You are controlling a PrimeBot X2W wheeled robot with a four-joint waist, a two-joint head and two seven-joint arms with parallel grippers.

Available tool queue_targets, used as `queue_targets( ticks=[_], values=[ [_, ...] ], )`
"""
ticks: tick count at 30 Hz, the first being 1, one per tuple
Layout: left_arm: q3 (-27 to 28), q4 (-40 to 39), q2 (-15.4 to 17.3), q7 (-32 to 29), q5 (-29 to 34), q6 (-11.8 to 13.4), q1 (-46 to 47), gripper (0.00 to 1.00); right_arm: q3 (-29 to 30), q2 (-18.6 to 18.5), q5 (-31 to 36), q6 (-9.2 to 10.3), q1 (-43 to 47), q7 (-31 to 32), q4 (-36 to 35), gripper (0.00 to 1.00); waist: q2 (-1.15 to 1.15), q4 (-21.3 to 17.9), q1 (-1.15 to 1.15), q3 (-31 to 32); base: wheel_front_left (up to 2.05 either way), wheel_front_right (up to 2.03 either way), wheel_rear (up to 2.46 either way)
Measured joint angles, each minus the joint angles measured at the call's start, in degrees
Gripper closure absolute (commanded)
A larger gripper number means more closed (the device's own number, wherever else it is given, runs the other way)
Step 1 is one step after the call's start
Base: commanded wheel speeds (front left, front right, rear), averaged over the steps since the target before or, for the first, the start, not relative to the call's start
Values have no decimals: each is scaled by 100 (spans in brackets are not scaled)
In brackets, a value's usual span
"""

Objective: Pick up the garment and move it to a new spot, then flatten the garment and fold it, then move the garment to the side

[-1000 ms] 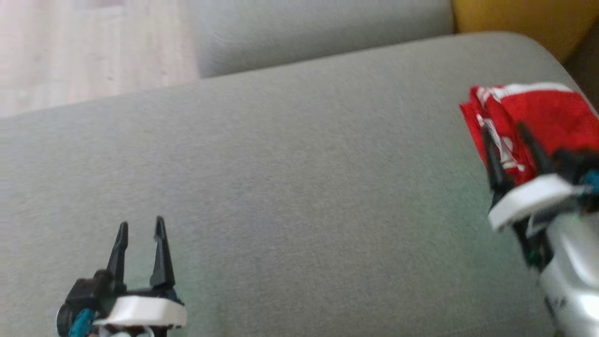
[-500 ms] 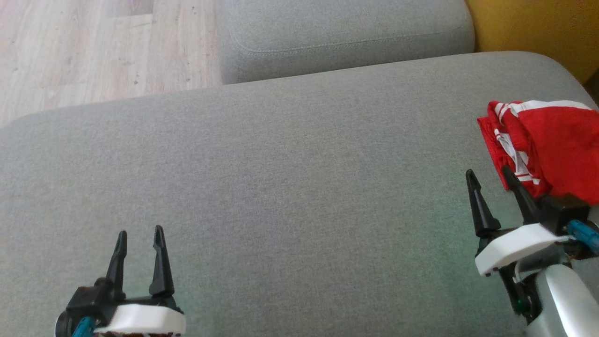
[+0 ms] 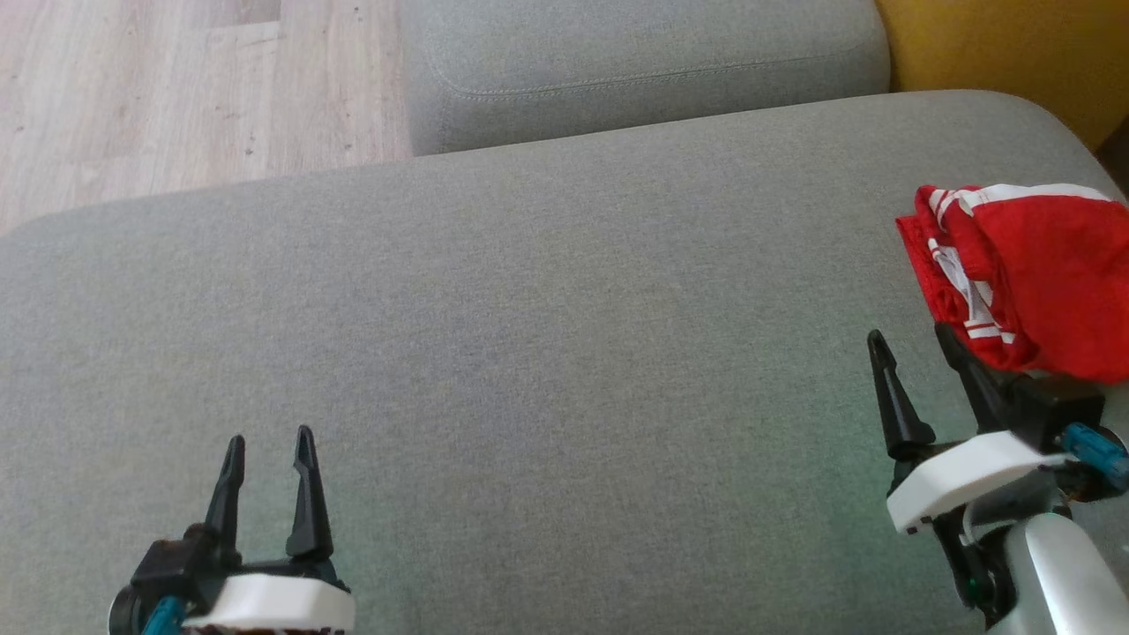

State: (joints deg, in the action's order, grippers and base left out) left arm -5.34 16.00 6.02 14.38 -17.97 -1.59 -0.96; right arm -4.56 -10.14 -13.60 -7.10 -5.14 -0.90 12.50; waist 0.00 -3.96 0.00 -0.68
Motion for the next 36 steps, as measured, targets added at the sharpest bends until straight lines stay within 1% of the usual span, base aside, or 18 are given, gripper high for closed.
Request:
queue_targets(
  ticks=[15,16,23,36],
  values=[
    [23,18,-4,0,38,-1,4,0,-3,33,-1,0,68,75,-60,0,0,13,0,-4,0,0,0],
    [18,34,-7,-2,37,2,2,100,-10,37,-1,0,92,74,-42,100,0,15,0,-2,0,0,0],
    [-18,592,-100,-45,5,2,-307,100,-87,93,-25,5,545,91,578,100,0,19,0,0,0,0,0],
    [23,570,-118,-256,-762,-44,-292,100,-1,183,-832,5,572,144,580,100,0,60,0,5,0,0,0]
  ],
)
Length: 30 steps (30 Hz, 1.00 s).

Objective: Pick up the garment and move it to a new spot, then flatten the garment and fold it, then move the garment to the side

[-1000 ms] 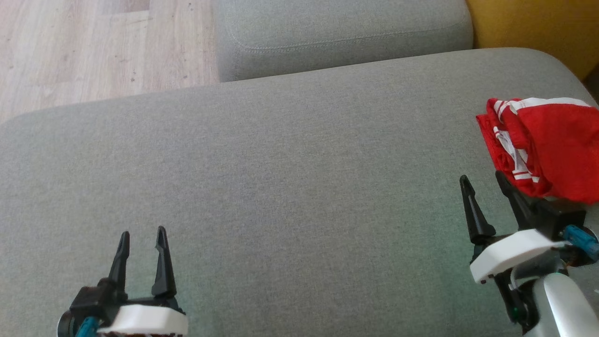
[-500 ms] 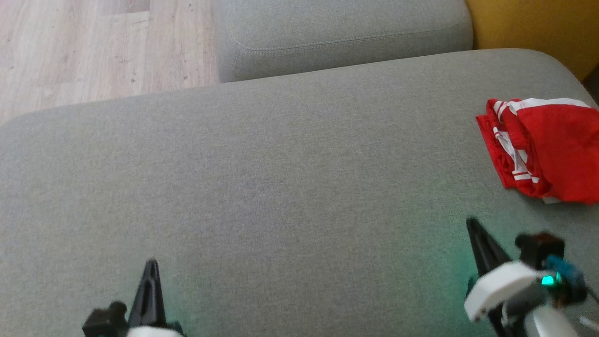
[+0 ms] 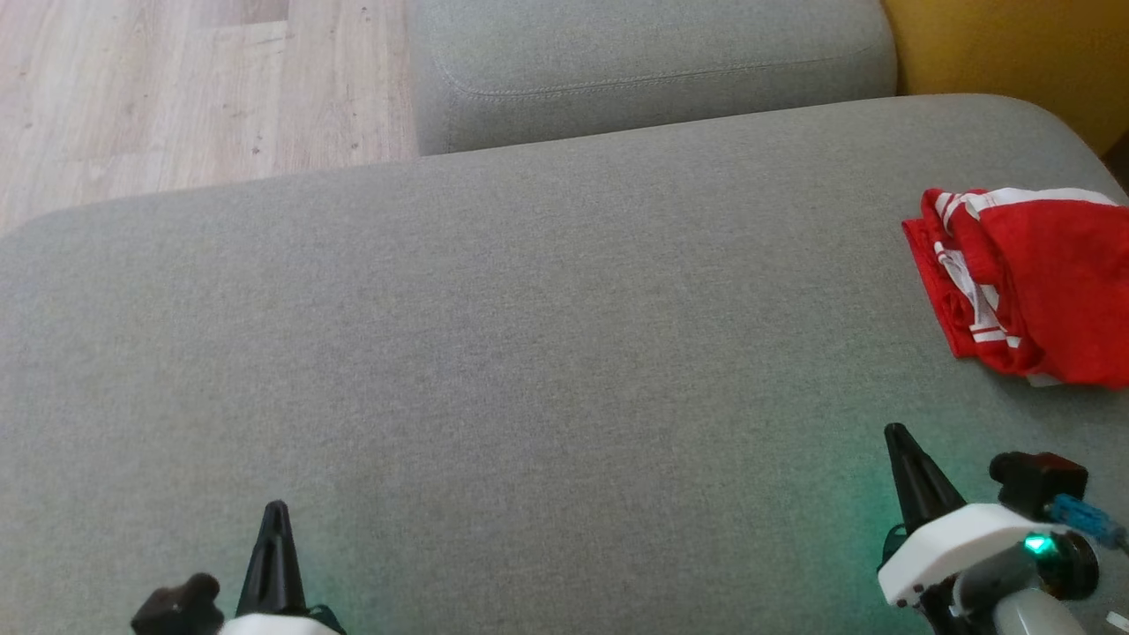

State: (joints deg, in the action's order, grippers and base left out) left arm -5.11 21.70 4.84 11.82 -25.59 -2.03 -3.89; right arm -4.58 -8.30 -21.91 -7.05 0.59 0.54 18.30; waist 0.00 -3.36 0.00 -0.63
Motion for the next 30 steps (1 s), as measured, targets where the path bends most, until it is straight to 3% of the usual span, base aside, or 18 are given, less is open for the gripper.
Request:
queue_targets(
  ticks=[30],
  values=[
    [269,-153,-52,-476,-1777,-138,143,100,334,133,-1871,0,-77,159,-48,100,0,91,0,12,0,0,0]
  ],
)
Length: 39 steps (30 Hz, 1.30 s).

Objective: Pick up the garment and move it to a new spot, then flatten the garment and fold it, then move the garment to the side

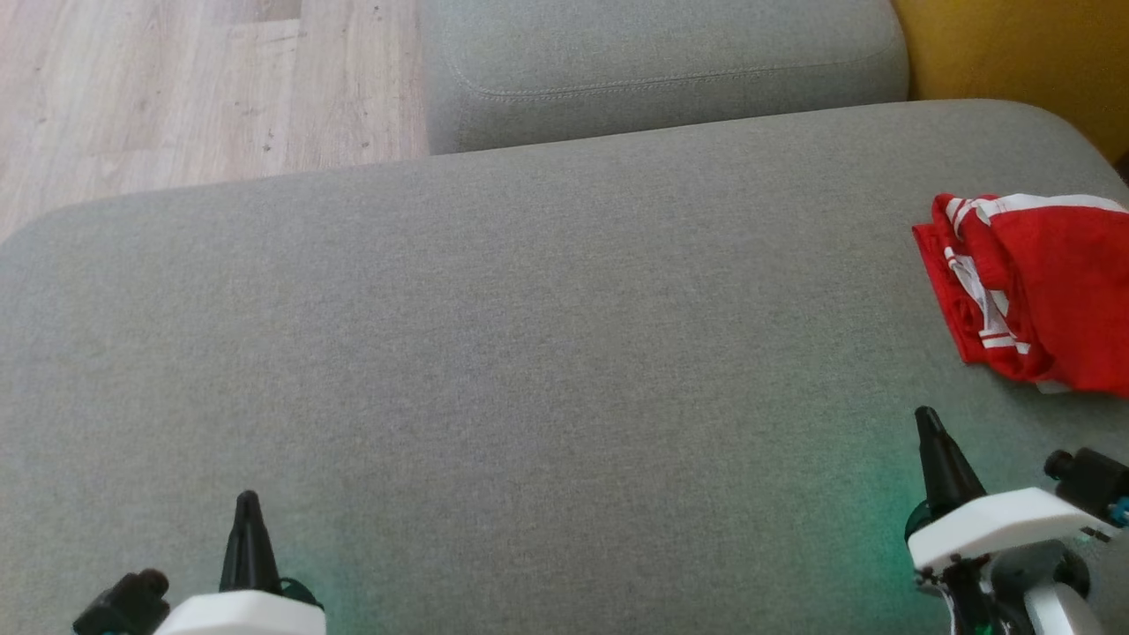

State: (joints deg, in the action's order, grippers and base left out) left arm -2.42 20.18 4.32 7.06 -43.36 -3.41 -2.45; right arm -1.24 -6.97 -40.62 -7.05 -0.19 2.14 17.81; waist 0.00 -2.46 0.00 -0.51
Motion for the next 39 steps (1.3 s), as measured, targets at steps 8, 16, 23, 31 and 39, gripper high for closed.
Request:
queue_targets(
  ticks=[8,16,23,31,39],
  values=[
    [65,-31,-14,-153,-471,-21,43,100,70,64,-494,0,-47,48,-26,100,0,24,0,3,0,0,0],
    [103,-79,-27,-253,-884,-68,116,100,159,82,-928,0,-47,74,-36,100,0,45,0,6,0,0,0],
    [182,-100,-49,-357,-1296,-71,130,100,225,112,-1362,0,-51,121,-42,100,0,66,0,9,0,0,0],
    [248,-155,-65,-505,-1774,-124,182,100,335,137,-1864,1,-75,142,-60,100,0,91,0,12,0,0,0],
    [303,-198,-96,-647,-2305,-170,257,100,410,211,-2423,0,-166,192,-70,100,0,118,0,16,0,0,0]
  ],
)
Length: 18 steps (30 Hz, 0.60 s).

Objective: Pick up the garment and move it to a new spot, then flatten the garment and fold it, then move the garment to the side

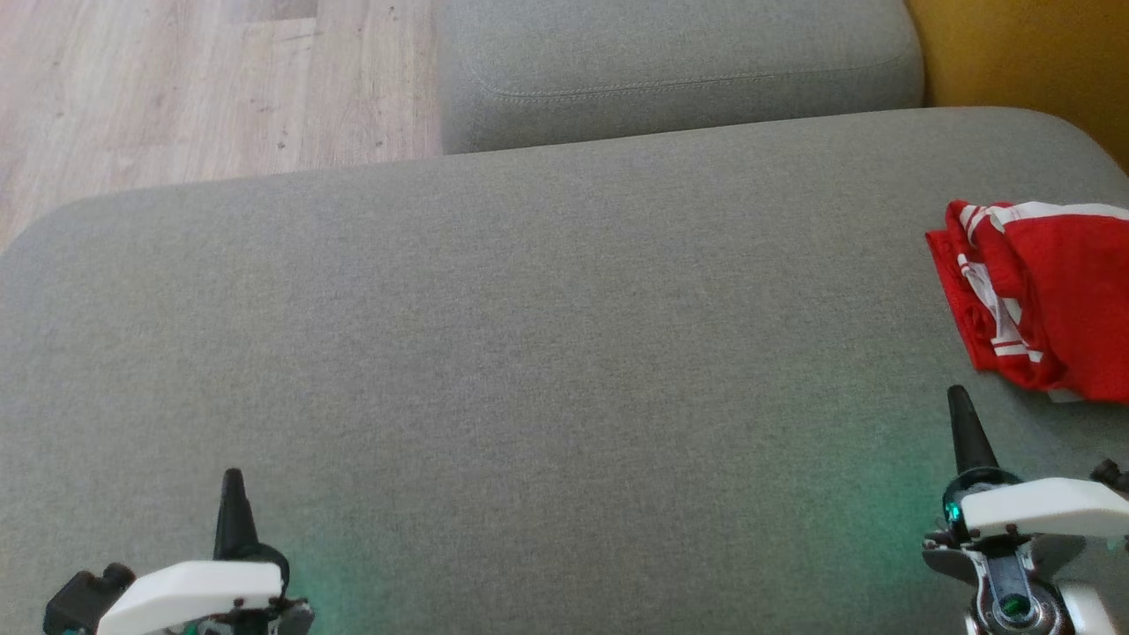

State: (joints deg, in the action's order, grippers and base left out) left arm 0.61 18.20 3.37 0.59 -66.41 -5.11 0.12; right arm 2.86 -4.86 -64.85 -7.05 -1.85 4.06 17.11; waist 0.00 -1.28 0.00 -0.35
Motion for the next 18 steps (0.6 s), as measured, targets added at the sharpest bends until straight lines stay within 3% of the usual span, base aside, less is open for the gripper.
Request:
queue_targets(
  ticks=[18],
  values=[
    [158,-79,-33,-277,-1061,-78,107,100,190,70,-1126,0,-20,60,-30,100,0,54,0,7,0,0,0]
  ],
)
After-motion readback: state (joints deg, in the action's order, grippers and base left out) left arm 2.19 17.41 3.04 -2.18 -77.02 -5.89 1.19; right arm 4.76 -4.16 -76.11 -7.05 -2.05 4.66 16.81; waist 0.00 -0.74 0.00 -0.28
